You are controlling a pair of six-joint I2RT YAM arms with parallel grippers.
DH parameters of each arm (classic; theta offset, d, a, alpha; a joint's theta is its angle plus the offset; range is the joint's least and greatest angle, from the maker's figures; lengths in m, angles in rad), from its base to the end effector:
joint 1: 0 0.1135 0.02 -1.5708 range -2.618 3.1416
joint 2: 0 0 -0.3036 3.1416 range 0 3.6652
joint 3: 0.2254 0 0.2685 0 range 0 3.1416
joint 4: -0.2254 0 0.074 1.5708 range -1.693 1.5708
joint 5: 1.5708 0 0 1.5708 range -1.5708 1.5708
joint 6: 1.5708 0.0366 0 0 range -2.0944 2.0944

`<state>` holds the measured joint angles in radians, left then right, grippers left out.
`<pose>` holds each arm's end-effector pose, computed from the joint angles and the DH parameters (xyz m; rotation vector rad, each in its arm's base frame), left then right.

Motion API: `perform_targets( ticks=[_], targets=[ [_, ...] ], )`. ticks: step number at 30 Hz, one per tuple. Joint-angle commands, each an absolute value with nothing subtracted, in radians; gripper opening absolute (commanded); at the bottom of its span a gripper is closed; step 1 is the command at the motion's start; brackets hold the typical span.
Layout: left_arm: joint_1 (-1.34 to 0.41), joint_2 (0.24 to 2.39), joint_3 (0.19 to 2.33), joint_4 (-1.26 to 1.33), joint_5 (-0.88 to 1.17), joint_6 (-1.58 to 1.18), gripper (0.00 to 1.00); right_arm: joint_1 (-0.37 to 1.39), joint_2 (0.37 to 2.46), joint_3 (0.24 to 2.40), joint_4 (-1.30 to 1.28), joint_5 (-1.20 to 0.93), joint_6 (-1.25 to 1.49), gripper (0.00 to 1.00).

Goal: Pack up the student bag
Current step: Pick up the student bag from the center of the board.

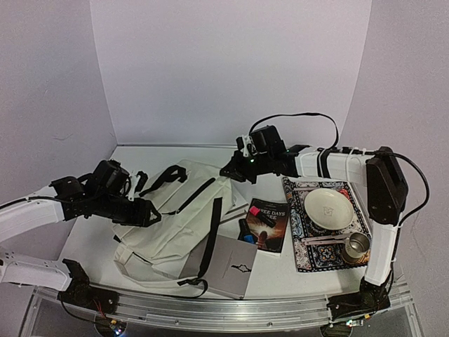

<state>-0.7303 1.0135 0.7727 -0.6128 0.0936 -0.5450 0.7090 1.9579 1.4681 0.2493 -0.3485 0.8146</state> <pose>0.1471 -0.1363 0.2838 0.2793 2.5243 -0.6622 0.3707 0.3344 0.2986 -0.1712 2.0233 1.3452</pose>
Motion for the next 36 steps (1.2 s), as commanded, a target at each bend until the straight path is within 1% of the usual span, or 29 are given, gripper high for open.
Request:
perform_targets(
  ticks=[1,7,9,13,18,23,30,36],
  targets=[
    [-0.745,0.927,0.774,-0.599,0.093,-0.511,0.77,0.711,1.972,1.552,0.295,-0.333,0.824,0.0],
    [-0.835,0.919,0.732,-0.596,0.011,-0.54,0.87,0.72,2.003,1.587,0.295,-0.34,0.834,0.0],
    [-0.884,0.952,0.744,-0.594,-0.067,-0.546,0.92,0.724,2.008,1.59,0.295,-0.337,0.837,0.0],
    [-0.98,1.019,0.802,-0.592,-0.197,-0.546,0.99,0.73,2.013,1.591,0.295,-0.333,0.841,0.0],
    [-1.123,1.123,0.868,-0.597,-0.386,-0.535,0.99,0.732,2.007,1.587,0.295,-0.333,0.844,0.0],
    [-1.237,1.268,0.92,-0.621,-0.53,-0.546,0.99,0.732,2.004,1.581,0.296,-0.333,0.846,0.0],
    [-1.33,1.476,1.009,-0.749,-0.71,-0.603,0.99,0.732,2.001,1.572,0.298,-0.342,0.852,0.0],
    [-1.385,1.639,1.085,-0.84,-0.797,-0.643,0.99,0.732,2.006,1.569,0.308,-0.349,0.861,0.0]
  ],
)
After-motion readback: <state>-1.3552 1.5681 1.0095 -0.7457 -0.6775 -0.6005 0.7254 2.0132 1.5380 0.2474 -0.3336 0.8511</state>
